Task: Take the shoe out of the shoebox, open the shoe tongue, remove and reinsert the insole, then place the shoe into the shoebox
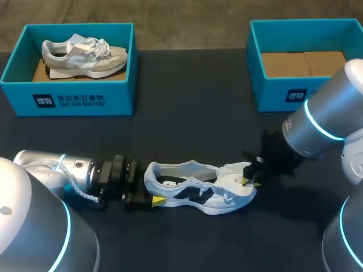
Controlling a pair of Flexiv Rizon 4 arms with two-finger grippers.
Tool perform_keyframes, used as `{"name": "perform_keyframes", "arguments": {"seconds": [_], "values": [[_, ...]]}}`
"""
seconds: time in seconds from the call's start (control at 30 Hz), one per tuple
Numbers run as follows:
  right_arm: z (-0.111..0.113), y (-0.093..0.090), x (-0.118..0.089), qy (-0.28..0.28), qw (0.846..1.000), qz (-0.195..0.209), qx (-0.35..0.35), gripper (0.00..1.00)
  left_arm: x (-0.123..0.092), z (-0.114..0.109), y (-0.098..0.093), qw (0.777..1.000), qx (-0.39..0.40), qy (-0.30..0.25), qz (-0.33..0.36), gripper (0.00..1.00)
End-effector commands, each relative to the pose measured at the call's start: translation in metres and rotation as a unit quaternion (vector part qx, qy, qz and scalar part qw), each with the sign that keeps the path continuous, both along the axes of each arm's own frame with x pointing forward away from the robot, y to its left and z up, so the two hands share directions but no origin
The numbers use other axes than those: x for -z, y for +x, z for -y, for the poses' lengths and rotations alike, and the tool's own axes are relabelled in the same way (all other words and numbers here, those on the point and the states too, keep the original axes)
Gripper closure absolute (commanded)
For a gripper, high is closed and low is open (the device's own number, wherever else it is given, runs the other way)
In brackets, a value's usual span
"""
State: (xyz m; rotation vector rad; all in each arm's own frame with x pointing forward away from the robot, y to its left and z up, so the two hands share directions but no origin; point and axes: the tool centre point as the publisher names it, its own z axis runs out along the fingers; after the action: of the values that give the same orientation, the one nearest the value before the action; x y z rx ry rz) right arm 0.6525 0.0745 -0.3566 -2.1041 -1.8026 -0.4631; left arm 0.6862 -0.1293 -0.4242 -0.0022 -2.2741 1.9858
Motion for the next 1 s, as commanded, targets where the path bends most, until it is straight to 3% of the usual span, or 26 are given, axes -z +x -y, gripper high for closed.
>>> {"name": "perform_keyframes", "arguments": {"seconds": [0.03, 0.07, 0.2, 0.73, 1.0], "values": [[0.010, -0.008, -0.004, 0.080, 0.997, 0.017, 0.001, 0.62, 0.003, -0.003, -0.001, 1.000, -0.002, 0.000, 0.001, 1.00], [0.011, -0.009, -0.008, 0.079, 0.997, 0.021, -0.003, 0.56, 0.003, -0.003, -0.001, 1.000, -0.002, 0.000, 0.001, 1.00], [0.011, -0.012, -0.022, 0.065, 0.997, 0.029, -0.008, 0.51, 0.003, -0.003, -0.001, 1.000, -0.002, 0.000, 0.001, 1.00], [-0.006, -0.020, -0.100, -0.045, 0.997, 0.041, -0.047, 0.52, 0.003, -0.003, -0.001, 1.000, -0.002, 0.000, 0.001, 1.00], [-0.028, -0.020, -0.139, -0.113, 0.987, 0.054, -0.100, 0.53, 0.003, -0.003, -0.001, 1.000, -0.002, 0.000, 0.001, 1.00]]}}
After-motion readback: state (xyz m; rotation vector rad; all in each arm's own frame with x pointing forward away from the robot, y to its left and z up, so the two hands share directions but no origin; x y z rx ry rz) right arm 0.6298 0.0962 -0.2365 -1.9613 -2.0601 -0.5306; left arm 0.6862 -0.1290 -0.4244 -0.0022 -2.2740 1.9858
